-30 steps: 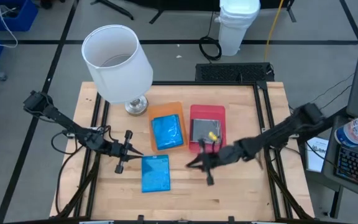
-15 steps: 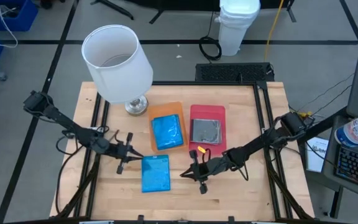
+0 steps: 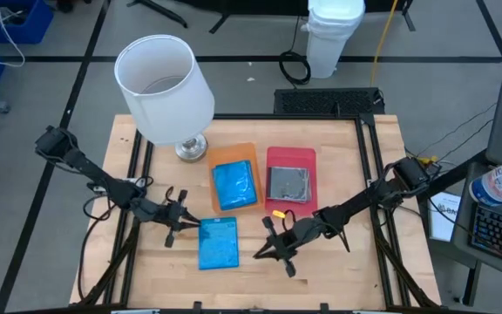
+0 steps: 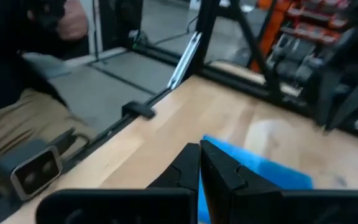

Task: Pick & place jewel cases by type
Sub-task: Put the black CD case into the orange bin

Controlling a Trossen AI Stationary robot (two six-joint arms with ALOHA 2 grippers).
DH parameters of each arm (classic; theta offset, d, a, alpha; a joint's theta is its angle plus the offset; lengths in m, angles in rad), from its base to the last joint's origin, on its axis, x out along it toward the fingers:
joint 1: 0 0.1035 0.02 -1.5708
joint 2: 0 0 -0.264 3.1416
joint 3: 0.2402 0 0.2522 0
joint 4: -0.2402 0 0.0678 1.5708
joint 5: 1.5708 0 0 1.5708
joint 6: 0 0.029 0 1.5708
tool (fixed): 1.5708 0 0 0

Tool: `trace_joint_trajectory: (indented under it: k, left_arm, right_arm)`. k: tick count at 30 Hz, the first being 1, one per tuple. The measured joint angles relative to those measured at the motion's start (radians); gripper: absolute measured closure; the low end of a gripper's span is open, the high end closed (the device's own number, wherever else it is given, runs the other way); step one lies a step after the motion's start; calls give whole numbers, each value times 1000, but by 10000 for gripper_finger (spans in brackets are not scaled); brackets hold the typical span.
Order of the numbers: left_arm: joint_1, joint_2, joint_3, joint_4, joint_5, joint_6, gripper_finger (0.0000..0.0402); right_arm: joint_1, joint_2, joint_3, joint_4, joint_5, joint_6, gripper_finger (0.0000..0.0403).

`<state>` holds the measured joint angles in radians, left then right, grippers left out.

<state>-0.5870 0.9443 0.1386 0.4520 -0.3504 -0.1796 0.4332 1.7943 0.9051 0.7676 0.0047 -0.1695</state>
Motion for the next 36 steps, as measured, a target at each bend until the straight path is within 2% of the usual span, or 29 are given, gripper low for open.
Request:
trace_joint_trajectory:
  k: [2, 4, 7, 10, 13, 17, 21, 23, 25, 31, 36]
  left_arm:
    - [-17, 1, 44, -164, -70, -42, 368]
    - [-38, 11, 106, -333, -137, -107, 386]
    - [-102, 43, 211, -474, -156, -128, 395]
    - [-181, 97, 325, -559, -201, -111, 393]
    - [-237, 163, 438, -735, -205, -210, 397]
    - [-292, 273, 511, -898, -187, -393, 389]
    - [-337, 380, 522, -854, -123, -459, 386]
    - [-358, 425, 522, -825, -94, -462, 385]
    - [-375, 466, 522, -787, -95, -454, 385]
    - [-377, 534, 521, -720, -162, -446, 378]
    - [-378, 577, 522, -657, -173, -359, 321]
  right_arm:
    - [8, 0, 11, 13, 27, -1, 399]
    - [34, 0, 42, -15, 108, -20, 401]
    - [83, 0, 116, -152, 257, -78, 401]
    - [120, 0, 183, -310, 396, -69, 402]
    - [130, -1, 203, -393, 462, 8, 402]
    - [93, 9, 201, -477, 435, 174, 402]
    - [54, 50, 201, -464, 311, 261, 402]
    - [39, 79, 201, -430, 254, 283, 402]
    - [25, 102, 201, -420, 247, 312, 402]
    - [-25, 179, 201, -350, 178, 414, 403]
    - [-50, 202, 201, -341, 178, 464, 403]
